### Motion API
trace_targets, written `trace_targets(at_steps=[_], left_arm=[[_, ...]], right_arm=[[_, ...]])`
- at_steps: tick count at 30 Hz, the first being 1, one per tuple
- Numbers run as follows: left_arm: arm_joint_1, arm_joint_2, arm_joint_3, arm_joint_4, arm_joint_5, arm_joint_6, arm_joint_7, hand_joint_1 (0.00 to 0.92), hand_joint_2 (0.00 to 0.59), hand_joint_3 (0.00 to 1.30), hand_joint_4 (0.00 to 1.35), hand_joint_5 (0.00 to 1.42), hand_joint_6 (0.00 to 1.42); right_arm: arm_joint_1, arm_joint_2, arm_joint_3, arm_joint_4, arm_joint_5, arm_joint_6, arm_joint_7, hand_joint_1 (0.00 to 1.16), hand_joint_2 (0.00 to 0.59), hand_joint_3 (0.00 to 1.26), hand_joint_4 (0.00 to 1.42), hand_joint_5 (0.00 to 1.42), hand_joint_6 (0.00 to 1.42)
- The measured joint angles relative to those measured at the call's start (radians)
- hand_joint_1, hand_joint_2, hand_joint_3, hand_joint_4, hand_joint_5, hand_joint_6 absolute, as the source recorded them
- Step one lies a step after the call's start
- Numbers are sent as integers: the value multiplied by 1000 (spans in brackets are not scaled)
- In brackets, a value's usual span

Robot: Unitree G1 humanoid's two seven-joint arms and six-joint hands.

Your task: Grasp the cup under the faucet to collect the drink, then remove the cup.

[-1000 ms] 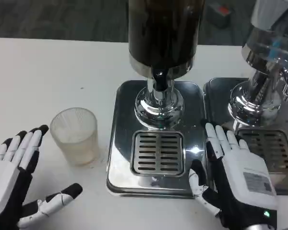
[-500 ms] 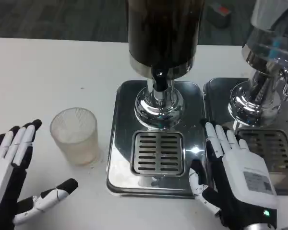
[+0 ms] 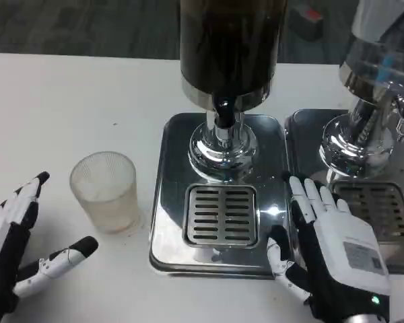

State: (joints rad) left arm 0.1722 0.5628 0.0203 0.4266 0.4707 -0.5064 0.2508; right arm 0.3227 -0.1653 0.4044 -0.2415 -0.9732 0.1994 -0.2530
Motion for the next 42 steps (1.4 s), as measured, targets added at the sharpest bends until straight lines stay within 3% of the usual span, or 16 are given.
trace_targets(at_steps=[8,17,32,42], left_arm=[[-111,-48,-46,194,-26,-120,37,0,0,0,0,0,0],[-198,-88,-43,354,-73,-194,56,17,0,0,0,0,0],[-322,-98,-95,458,-61,-209,70,130,1,0,0,0,0],[-373,-99,-146,512,-27,-208,100,160,4,0,0,104,33]], right_arm=[[4,-2,-3,-6,0,5,13,398,582,41,0,0,0],[9,0,-3,-17,0,19,16,393,575,47,0,0,0],[21,10,0,-31,0,34,18,386,568,66,0,0,0],[29,16,1,-41,-1,47,23,376,542,92,0,0,0]])
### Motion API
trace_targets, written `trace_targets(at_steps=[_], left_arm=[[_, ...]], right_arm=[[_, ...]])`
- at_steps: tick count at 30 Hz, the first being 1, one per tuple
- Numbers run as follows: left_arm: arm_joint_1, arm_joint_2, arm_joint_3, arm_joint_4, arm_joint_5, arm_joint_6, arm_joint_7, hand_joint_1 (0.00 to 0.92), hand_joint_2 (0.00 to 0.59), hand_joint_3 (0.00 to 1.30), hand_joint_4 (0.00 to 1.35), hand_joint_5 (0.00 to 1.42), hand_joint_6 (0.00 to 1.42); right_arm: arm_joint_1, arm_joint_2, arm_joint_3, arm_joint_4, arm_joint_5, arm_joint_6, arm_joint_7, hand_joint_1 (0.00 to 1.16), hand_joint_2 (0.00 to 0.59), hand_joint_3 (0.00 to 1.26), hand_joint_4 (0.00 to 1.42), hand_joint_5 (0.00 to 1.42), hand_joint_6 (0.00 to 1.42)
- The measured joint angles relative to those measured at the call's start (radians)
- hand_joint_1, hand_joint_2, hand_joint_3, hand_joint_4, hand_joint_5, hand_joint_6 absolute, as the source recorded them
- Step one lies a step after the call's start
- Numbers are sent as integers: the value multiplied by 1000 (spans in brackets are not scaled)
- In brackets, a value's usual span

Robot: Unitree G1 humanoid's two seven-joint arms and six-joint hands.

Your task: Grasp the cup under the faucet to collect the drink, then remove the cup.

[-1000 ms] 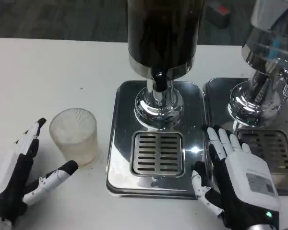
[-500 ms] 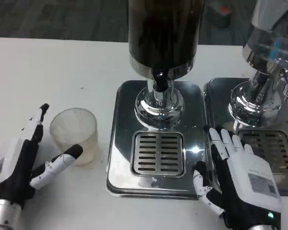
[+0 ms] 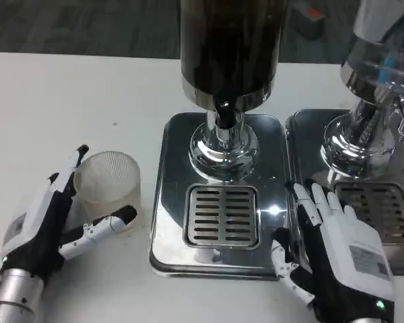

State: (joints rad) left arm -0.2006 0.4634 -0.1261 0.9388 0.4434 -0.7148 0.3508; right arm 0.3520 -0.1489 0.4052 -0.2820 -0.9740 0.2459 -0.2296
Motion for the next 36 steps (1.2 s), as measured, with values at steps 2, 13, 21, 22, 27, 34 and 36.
trace_targets(at_steps=[2,13,21,22,27,34,36], left_arm=[[-9,-4,-3,14,-3,-1,0,163,12,0,0,135,74],[-55,-40,-4,95,-43,-38,9,239,32,11,57,324,226],[-83,-46,-6,127,-48,-56,16,310,75,276,361,645,578],[-86,-46,-7,130,-46,-57,19,317,80,296,387,667,600],[-90,-49,-9,134,-46,-66,41,347,98,378,484,749,666],[-89,-49,-11,136,-42,-74,54,348,100,398,498,761,677],[-89,-47,-11,136,-42,-74,66,347,100,398,498,761,678]], right_arm=[[0,0,0,-1,0,1,4,376,541,92,0,0,0],[3,4,1,-5,-2,10,10,377,540,103,0,0,0],[6,8,1,-11,-2,18,11,384,533,112,0,0,0],[6,9,1,-13,-2,18,11,385,533,113,0,0,0],[7,13,0,-23,-2,19,11,390,531,114,0,0,0],[7,16,0,-23,-1,19,11,394,530,114,0,0,0],[7,17,0,-23,0,19,11,395,530,114,0,0,0]])
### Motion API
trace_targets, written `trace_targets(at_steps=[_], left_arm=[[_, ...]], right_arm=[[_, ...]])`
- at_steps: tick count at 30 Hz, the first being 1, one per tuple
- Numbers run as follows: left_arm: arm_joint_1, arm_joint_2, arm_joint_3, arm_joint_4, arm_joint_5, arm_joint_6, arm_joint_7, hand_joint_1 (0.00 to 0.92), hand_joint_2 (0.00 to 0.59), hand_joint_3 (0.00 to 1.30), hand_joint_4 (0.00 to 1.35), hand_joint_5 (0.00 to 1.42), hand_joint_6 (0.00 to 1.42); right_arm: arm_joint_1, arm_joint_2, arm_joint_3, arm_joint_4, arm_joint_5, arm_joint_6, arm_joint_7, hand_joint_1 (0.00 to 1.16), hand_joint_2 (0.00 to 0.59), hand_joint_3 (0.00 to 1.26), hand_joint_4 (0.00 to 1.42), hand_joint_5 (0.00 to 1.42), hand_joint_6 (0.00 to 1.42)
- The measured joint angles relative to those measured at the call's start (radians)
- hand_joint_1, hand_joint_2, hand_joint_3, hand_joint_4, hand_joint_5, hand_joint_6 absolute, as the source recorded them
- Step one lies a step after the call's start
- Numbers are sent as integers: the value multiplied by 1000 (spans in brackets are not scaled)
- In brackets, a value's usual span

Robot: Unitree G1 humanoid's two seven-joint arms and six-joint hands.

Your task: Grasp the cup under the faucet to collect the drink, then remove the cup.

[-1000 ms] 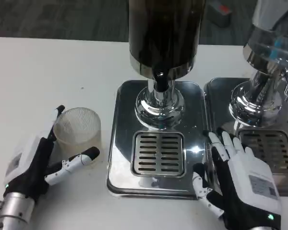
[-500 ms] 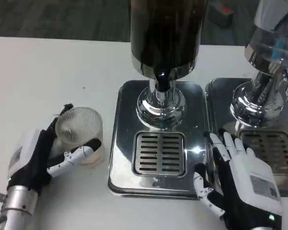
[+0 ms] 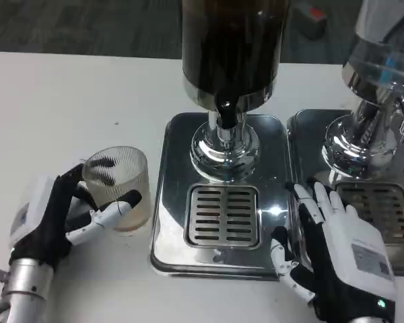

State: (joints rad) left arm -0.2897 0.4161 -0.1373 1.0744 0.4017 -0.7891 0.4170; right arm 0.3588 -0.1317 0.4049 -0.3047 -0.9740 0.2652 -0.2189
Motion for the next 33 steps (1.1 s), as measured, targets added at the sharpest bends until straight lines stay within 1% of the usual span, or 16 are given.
trace_targets(at_steps=[9,22,25,33], left_arm=[[9,1,1,-3,1,-18,21,356,112,450,536,780,682],[9,7,6,-26,2,-43,30,360,117,465,545,790,697],[10,7,8,-29,2,-47,38,361,118,468,545,790,678],[0,7,8,-75,15,-73,45,378,122,483,560,791,675]], right_arm=[[-1,1,0,1,1,0,0,399,530,115,0,0,0],[-5,5,-1,14,2,0,-3,401,530,115,0,0,0],[-5,6,-1,19,2,0,-5,401,529,115,0,0,0],[-13,7,-2,22,4,0,-10,401,528,115,0,0,0]])
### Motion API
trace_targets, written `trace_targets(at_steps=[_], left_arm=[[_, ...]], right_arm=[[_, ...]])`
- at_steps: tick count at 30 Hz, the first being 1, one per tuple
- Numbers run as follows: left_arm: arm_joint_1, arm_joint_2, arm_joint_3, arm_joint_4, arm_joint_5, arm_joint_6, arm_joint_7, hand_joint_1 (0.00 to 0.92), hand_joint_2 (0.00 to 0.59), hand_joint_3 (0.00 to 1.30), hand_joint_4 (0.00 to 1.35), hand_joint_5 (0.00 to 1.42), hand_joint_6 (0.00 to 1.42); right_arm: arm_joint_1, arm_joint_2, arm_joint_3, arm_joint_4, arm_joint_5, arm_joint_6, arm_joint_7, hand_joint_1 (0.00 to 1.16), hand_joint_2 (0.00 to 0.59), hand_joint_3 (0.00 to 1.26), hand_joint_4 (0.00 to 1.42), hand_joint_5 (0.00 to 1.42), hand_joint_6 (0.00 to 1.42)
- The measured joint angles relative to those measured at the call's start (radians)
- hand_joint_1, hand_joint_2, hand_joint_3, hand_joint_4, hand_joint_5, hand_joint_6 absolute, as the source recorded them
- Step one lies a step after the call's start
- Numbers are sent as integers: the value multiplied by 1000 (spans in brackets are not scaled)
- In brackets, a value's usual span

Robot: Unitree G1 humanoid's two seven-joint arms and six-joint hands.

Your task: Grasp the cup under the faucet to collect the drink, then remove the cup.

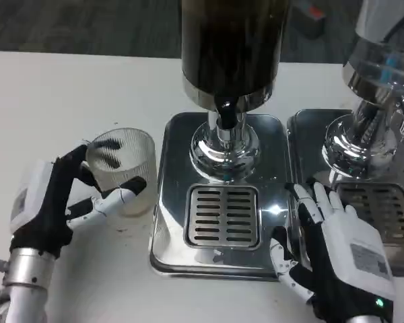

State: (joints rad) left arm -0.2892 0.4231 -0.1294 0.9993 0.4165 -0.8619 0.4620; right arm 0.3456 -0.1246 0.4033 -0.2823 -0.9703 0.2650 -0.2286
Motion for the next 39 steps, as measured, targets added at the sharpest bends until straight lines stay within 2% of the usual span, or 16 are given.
trace_targets(at_steps=[10,20,24,27,34,39], left_arm=[[-47,-7,-21,-2,45,-2,0,394,113,483,548,790,675],[-88,-48,-90,33,80,-14,-21,393,111,491,559,790,654],[-94,-51,-122,35,120,-14,-19,393,111,492,561,790,653],[-101,-53,-136,36,146,-14,-16,389,103,497,562,799,652],[-124,-72,-180,47,207,-14,38,387,101,498,562,800,652],[-160,-75,-233,55,276,-6,103,376,104,487,552,782,628]], right_arm=[[1,2,0,0,-3,0,-16,402,530,115,0,0,0],[14,17,1,0,-5,8,-45,394,529,107,0,0,0],[16,27,1,-1,-5,8,-51,388,528,106,0,0,0],[17,30,0,-1,-5,8,-51,337,514,105,0,0,0],[26,33,-4,-2,-5,9,-54,324,513,105,0,0,0],[34,41,-2,-2,-9,18,-63,326,514,105,0,0,0]])
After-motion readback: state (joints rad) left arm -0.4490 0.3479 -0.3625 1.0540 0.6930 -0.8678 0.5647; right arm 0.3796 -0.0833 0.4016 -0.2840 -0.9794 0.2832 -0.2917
